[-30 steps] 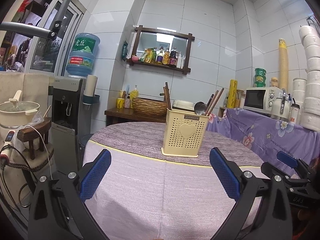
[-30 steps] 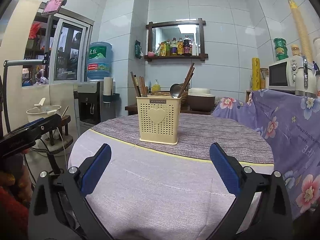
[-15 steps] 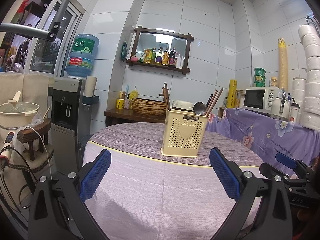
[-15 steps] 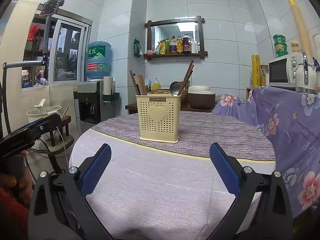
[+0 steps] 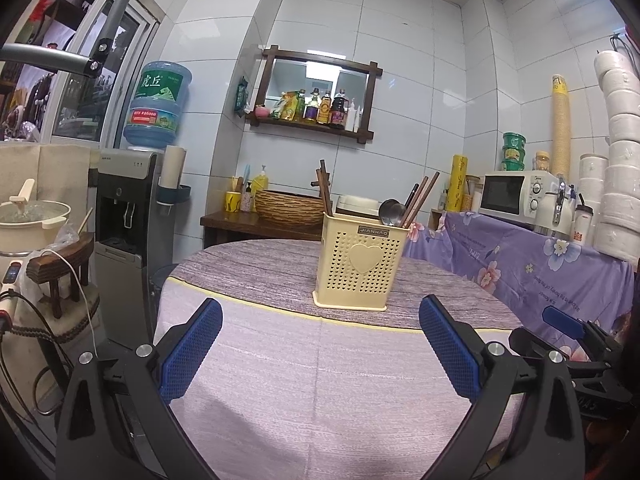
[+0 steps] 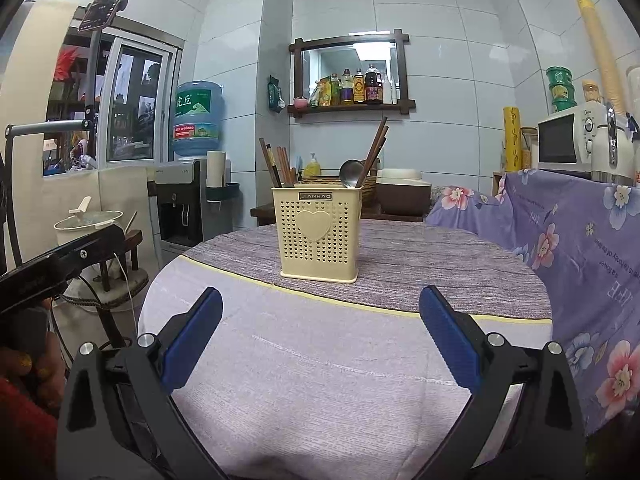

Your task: Organize utensils

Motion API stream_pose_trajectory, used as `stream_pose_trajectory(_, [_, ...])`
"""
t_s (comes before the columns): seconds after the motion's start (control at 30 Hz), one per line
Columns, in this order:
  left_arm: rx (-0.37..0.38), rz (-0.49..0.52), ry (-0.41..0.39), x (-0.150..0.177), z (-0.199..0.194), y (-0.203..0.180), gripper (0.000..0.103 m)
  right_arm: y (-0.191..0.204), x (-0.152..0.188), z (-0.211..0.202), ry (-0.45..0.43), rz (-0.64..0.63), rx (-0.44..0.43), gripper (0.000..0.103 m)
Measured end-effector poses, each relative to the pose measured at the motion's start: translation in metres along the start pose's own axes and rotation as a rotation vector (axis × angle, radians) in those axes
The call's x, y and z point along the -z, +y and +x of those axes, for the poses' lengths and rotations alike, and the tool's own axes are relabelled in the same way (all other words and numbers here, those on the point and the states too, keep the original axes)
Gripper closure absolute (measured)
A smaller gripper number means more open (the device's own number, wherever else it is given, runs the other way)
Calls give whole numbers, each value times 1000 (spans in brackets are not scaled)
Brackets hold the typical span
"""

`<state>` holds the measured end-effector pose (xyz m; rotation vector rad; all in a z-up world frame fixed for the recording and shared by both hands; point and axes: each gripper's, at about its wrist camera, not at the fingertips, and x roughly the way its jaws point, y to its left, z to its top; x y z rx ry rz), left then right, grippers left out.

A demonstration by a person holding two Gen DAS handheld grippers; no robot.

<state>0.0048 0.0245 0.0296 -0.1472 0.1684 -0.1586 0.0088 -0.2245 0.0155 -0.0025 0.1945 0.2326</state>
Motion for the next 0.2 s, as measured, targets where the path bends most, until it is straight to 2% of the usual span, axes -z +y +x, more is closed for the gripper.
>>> stream_pose_trajectory(0.2, [-10, 9, 1, 0, 1, 0, 5, 0, 0, 1, 2, 0, -1, 6])
